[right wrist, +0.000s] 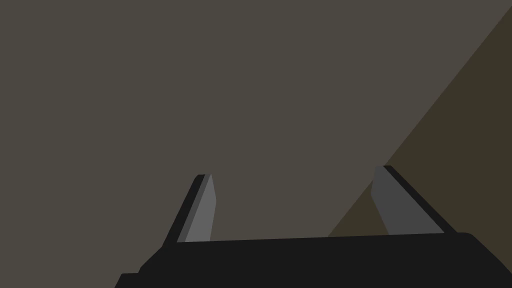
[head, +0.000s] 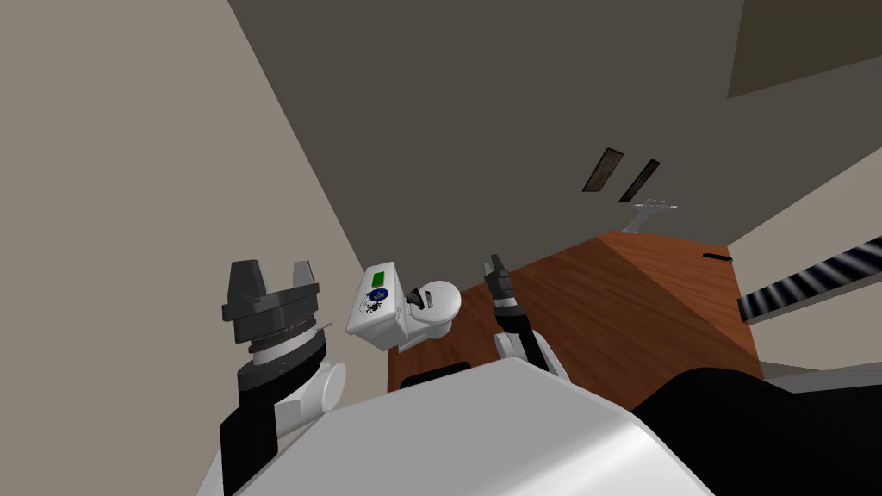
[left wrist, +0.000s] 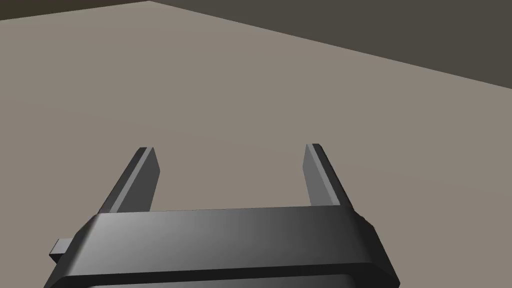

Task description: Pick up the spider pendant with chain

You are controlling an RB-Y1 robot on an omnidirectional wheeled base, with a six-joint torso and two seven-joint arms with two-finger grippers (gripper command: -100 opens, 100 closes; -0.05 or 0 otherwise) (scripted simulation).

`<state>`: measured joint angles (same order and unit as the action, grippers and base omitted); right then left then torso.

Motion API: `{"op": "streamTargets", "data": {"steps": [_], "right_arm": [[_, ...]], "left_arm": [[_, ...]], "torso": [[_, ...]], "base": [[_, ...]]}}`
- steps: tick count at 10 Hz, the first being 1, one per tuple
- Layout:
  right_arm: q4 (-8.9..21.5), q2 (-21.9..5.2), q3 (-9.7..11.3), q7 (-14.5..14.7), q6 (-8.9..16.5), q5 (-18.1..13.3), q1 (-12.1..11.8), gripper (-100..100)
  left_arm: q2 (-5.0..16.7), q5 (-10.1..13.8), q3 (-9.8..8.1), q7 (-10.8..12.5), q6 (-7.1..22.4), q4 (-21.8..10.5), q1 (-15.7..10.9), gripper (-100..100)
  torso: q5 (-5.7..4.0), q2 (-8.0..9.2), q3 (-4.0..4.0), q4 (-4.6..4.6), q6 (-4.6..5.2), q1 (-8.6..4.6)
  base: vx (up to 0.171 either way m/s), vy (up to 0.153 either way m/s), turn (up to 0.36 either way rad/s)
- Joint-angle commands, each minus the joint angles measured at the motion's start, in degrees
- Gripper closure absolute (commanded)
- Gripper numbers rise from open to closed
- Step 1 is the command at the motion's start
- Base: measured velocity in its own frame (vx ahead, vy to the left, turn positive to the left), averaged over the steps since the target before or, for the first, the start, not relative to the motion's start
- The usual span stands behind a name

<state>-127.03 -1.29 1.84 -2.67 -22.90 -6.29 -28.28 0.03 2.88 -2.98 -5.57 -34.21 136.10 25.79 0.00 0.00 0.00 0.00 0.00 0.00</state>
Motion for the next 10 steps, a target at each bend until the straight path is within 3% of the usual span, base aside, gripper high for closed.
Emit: {"op": "streamTargets", "data": {"steps": [1,6,8,10], "right_arm": [[0.0,0.0,0.0,0.0,0.0,0.0,0.0,0],[0.0,0.0,0.0,0.0,0.0,0.0,0.0,0],[0.0,0.0,0.0,0.0,0.0,0.0,0.0,0],[0.0,0.0,0.0,0.0,0.0,0.0,0.0,0]], "left_arm": [[1.9,-0.5,-0.16,-0.2,1.3,-0.1,0.5,-100],[6.2,-2.4,-0.88,-1.0,7.8,-0.2,2.6,-100],[6.9,-2.9,-1.08,-1.2,9.7,-0.2,3.1,-100],[8.0,-3.9,-1.5,-1.6,13.5,-0.3,4.2,-100]], "torso": [[0.0,0.0,0.0,0.0,0.0,0.0],[0.0,-0.01,-0.01,0.0,-0.01,0.0],[0.0,-0.03,-0.02,-0.01,0.0,-0.01],[0.0,-0.02,-0.01,-0.01,0.0,-0.01]], "base": [[0.002,-0.002,0.012],[0.004,-0.004,0.021],[0.006,-0.006,0.013],[0.006,-0.005,0.02]]}}
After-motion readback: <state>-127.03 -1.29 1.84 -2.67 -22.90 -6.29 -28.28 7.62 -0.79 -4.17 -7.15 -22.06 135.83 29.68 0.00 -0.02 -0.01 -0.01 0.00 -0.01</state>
